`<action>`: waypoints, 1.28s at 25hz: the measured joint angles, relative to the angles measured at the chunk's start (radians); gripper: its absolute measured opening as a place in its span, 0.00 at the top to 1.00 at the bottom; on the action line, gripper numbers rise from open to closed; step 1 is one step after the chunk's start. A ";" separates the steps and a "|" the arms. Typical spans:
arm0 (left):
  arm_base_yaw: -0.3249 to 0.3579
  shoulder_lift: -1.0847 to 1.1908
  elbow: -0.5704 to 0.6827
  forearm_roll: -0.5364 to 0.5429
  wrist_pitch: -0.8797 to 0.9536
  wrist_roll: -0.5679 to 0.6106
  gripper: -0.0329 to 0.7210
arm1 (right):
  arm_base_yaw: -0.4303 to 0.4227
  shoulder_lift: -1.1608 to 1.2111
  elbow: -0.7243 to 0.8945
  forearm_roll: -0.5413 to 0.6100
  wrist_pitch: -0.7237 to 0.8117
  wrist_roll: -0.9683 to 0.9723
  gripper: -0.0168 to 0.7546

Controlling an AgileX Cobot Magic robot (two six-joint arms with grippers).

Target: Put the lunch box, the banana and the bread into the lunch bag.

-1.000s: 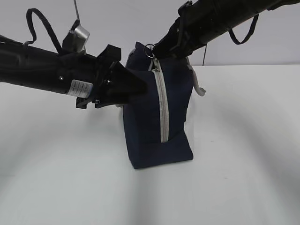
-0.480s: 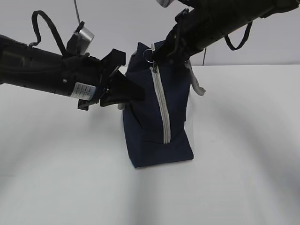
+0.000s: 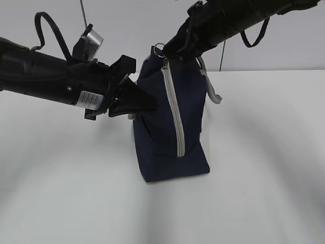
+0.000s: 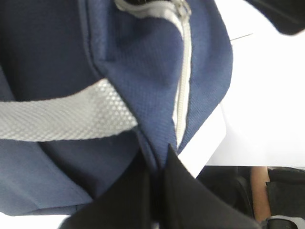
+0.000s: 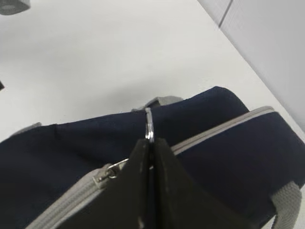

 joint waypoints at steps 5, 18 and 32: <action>0.000 0.000 0.000 0.012 0.007 0.000 0.96 | 0.000 0.037 -0.031 0.002 -0.009 0.000 1.00; 0.001 0.000 -0.001 0.049 0.069 0.000 0.96 | 0.000 0.118 -0.139 0.000 -0.034 0.000 1.00; 0.001 0.000 -0.001 0.071 0.172 0.000 0.96 | -0.045 0.153 -0.212 -0.002 -0.080 0.004 1.00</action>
